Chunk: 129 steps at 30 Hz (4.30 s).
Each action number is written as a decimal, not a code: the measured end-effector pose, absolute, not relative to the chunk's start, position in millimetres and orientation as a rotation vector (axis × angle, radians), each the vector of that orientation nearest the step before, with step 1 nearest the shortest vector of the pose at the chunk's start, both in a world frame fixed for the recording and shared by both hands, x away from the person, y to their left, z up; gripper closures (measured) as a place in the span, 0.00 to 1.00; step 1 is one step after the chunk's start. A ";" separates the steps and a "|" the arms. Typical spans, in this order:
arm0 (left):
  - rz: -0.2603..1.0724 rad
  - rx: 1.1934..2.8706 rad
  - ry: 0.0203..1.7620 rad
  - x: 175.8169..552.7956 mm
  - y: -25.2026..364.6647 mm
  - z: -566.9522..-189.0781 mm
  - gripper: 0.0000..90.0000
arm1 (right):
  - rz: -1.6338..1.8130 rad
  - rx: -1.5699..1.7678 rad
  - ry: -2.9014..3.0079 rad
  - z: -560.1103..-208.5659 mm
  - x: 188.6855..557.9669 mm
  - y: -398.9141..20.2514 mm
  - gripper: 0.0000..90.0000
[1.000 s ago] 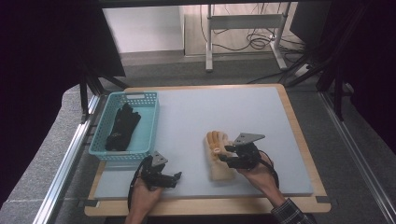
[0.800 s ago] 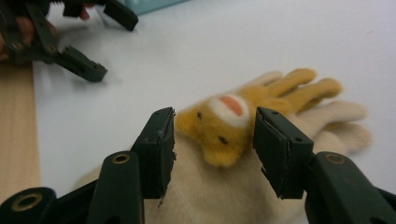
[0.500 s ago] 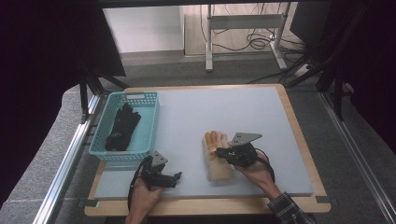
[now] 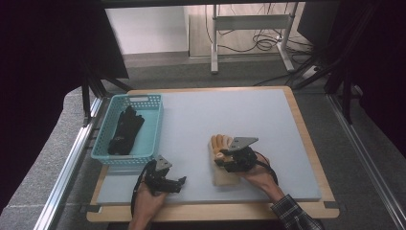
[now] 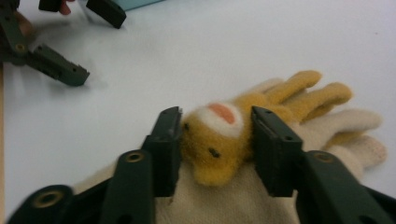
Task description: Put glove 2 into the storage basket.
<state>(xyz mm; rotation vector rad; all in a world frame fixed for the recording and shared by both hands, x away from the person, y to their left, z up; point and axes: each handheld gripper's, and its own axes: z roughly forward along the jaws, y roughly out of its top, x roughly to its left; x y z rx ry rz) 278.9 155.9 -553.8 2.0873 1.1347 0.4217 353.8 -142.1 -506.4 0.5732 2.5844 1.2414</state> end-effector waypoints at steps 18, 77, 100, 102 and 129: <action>0.420 2.086 1.136 278.9 155.8 -553.8 0.03 | 1.290 0.849 2.469 -500.7 346.6 -150.9 0.63; 0.428 2.072 1.143 277.4 156.5 -554.1 0.05 | 1.185 0.732 2.612 -535.3 338.7 -121.5 0.86; 0.434 2.071 1.146 277.1 155.7 -554.5 0.05 | 1.106 1.008 2.376 -519.2 337.3 -242.2 0.29; 0.432 2.071 1.149 277.2 155.6 -554.4 0.05 | 1.085 1.029 2.364 -521.4 336.1 -249.6 0.27; 0.355 2.103 1.108 282.5 146.2 -538.2 0.09 | 0.989 1.069 2.344 -531.7 335.8 -259.5 0.19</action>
